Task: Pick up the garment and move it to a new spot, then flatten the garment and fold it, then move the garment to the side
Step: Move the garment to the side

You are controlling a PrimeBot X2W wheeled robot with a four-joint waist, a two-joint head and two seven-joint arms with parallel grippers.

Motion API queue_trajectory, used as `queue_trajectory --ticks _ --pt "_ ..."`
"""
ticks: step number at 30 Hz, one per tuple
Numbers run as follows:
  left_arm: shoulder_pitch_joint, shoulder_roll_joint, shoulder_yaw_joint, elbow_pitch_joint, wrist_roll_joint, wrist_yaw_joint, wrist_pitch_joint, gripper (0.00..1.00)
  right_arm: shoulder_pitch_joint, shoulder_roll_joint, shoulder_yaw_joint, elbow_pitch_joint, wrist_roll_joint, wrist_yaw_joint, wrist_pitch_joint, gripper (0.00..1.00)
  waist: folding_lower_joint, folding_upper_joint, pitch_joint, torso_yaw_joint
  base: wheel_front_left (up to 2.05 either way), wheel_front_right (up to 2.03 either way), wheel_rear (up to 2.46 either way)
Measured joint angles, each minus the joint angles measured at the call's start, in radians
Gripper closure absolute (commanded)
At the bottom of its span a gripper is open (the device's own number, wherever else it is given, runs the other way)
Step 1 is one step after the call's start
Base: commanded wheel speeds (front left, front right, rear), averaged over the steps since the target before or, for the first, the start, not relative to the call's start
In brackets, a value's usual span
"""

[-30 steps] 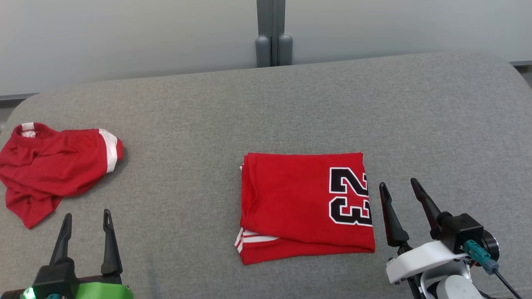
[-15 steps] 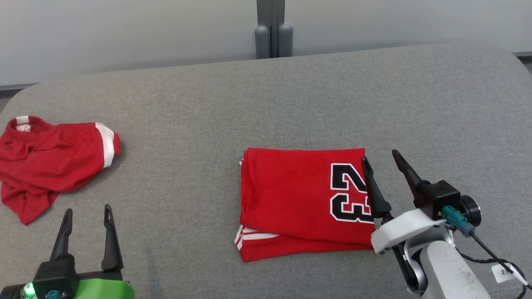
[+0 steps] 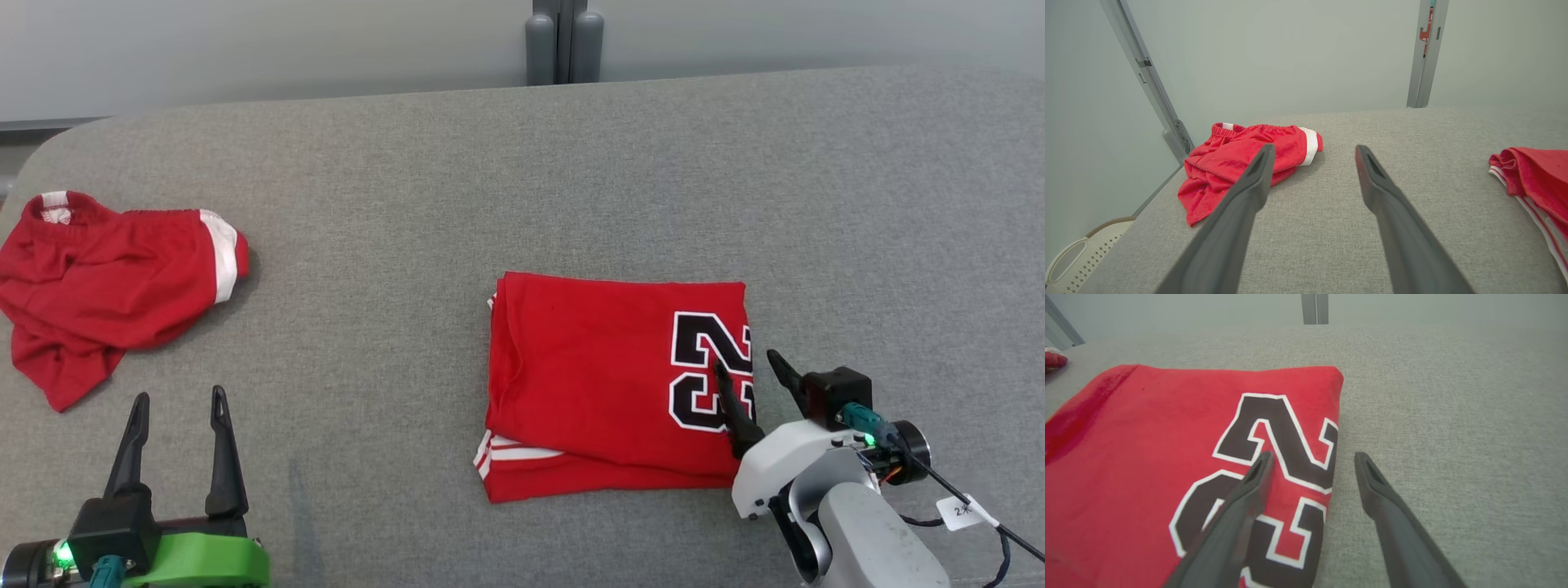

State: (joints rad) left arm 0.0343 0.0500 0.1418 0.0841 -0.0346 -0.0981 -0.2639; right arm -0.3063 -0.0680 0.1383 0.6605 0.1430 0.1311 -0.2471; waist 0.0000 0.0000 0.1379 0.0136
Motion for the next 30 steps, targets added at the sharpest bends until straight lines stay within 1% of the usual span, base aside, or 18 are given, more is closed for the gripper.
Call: queue_trajectory --ticks 5,8,11,17,19,23,25,30 --pt "-0.011 0.0 0.0 0.003 0.0 -0.003 0.0 0.0 -0.034 0.006 0.026 0.082 0.034 0.0 -0.006 0.0 0.0 0.0 0.013 -0.003 0.0 0.0 0.0" --pt "-0.018 0.0 -0.001 0.004 0.0 -0.005 0.0 0.0 -0.061 0.011 0.054 0.132 0.083 0.0 -0.007 0.0 0.0 0.0 0.02 -0.005 0.0 0.0 0.0" --pt "-0.026 0.0 -0.003 0.005 0.0 -0.007 0.0 0.0 -0.085 0.014 0.081 0.175 0.158 0.0 -0.01 0.0 0.0 0.0 0.027 -0.005 0.0 0.0 0.0" --pt "-0.034 0.0 -0.002 0.009 0.0 -0.009 0.0 0.0 -0.111 0.013 0.14 0.229 0.263 -0.001 -0.016 0.0 0.0 0.0 0.036 0.001 0.0 0.0 0.0" --pt "-0.034 0.0 0.0 0.007 0.0 -0.01 0.0 0.0 -0.109 0.011 0.165 0.226 0.311 -0.001 -0.018 0.0 0.0 0.0 0.038 0.005 0.0 0.0 0.0" --pt "-0.034 0.0 0.014 0.002 -0.007 -0.01 0.0 0.0 -0.094 0.003 0.254 0.178 0.406 -0.005 -0.019 0.0 0.0 0.0 0.047 -0.001 0.0 0.0 0.0" --pt "-0.034 0.0 0.01 0.002 -0.007 -0.008 0.0 0.0 -0.094 0.002 0.305 0.166 0.421 -0.005 -0.019 0.0 0.0 0.0 0.051 -0.007 0.0 0.0 0.0" --pt "-0.04 0.0 0.006 0.003 -0.008 -0.008 0.0 0.0 -0.107 0.0 0.369 0.156 0.49 -0.005 -0.02 0.0 0.0 0.0 0.056 -0.014 0.0 0.0 0.0"
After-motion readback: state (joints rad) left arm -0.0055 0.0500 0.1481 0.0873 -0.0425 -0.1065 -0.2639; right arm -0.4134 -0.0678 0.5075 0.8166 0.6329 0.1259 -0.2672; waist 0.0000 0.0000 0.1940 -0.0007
